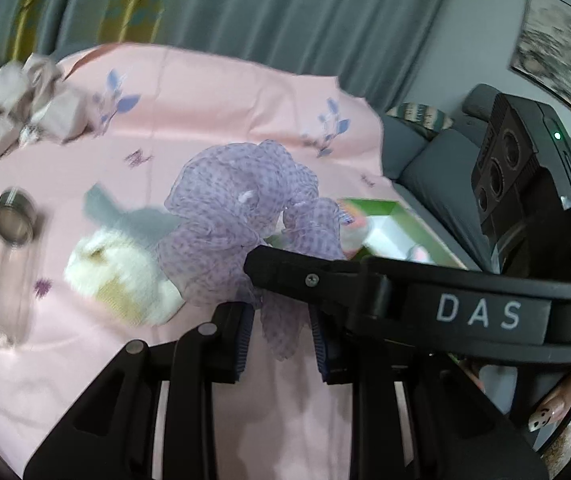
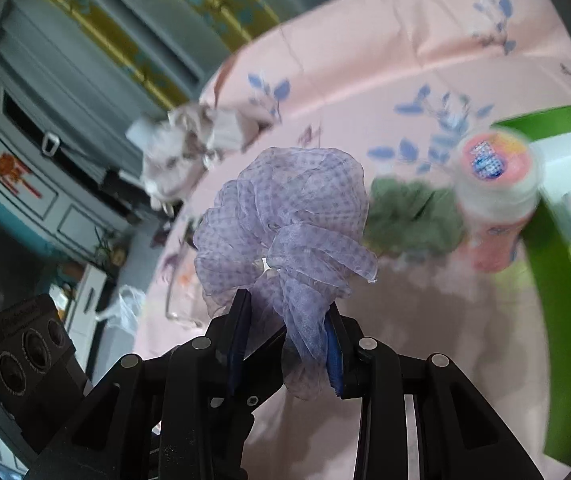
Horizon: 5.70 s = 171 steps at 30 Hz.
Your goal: Organize soft objects
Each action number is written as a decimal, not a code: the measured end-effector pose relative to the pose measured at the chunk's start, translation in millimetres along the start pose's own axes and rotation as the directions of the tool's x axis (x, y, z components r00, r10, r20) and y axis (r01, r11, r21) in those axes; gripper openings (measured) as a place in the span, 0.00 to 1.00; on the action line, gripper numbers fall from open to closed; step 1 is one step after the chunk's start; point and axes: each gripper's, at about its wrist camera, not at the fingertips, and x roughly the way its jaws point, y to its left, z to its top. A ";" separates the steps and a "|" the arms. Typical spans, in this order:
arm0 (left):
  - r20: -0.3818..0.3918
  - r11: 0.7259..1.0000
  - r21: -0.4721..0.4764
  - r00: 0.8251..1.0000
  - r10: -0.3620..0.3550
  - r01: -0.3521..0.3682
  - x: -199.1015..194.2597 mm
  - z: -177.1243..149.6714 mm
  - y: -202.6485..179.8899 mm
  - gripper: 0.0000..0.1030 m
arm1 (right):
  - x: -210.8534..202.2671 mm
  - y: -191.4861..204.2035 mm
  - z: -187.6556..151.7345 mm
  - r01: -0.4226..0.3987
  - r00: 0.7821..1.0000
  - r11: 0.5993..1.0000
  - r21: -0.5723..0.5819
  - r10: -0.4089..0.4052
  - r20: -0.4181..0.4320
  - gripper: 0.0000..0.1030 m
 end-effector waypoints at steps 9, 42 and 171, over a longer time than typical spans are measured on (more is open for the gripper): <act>-0.036 0.989 0.117 0.996 -0.082 0.086 25.4 19.9 -65.8 0.22 | -61.7 -45.2 12.5 0.004 0.983 0.994 0.113 -0.024 0.182 0.34; -0.275 0.966 0.192 0.954 -0.115 0.172 148.4 8.1 -166.4 0.19 | -119.5 -201.2 2.6 0.176 0.890 0.808 0.562 -0.374 0.260 0.35; -0.373 0.885 -0.463 0.918 -0.137 -0.056 26.7 -58.5 114.3 0.42 | 97.5 -9.3 -27.4 0.233 0.925 0.971 0.057 -0.203 -0.322 0.70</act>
